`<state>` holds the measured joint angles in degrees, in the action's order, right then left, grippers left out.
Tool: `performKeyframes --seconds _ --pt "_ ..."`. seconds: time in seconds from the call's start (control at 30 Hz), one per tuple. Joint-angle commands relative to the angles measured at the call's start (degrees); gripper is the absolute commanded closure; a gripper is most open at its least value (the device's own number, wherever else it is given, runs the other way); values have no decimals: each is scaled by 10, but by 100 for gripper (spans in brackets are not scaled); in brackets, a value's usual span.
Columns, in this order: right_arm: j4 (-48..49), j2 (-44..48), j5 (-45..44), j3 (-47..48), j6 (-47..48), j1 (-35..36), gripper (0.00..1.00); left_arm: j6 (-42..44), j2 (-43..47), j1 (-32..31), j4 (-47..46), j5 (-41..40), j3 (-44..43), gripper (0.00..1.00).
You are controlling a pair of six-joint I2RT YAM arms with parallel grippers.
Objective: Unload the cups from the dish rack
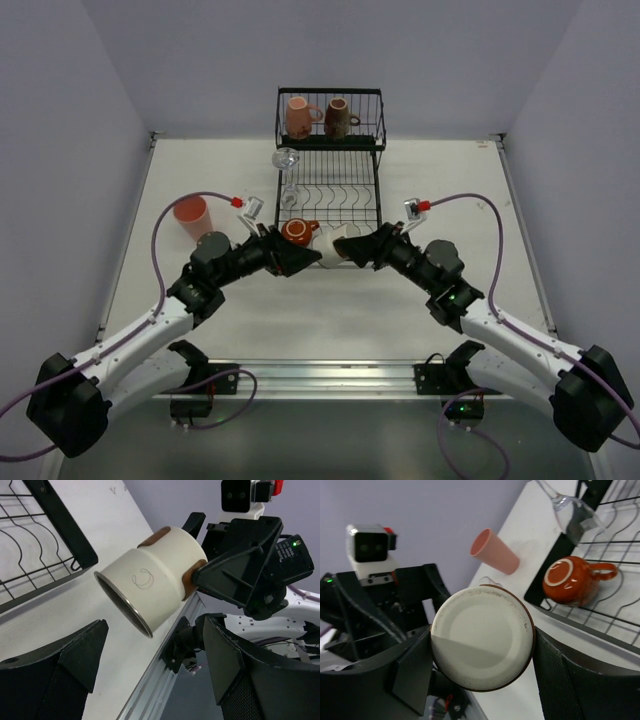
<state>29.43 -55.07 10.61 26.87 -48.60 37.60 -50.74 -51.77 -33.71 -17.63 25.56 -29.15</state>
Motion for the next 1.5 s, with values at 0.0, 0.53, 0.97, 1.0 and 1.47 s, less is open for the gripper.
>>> performKeyframes --seconds 0.0,0.53,0.97,1.0,1.47 --pt "90 21 57 -15 -65 2 43 -50 -25 -14 -111 -4 5 17" --pt "156 -20 90 -59 -112 2 10 -1 7 -36 -21 -72 -24 100" --pt "-223 143 -31 13 73 1 1 260 -81 -42 617 -187 -289 100" --pt "-256 145 -41 20 92 2 1 265 -86 -48 631 -195 -291 100" --pt "-293 123 -89 46 138 2 1 243 -227 -156 697 -399 -275 100"
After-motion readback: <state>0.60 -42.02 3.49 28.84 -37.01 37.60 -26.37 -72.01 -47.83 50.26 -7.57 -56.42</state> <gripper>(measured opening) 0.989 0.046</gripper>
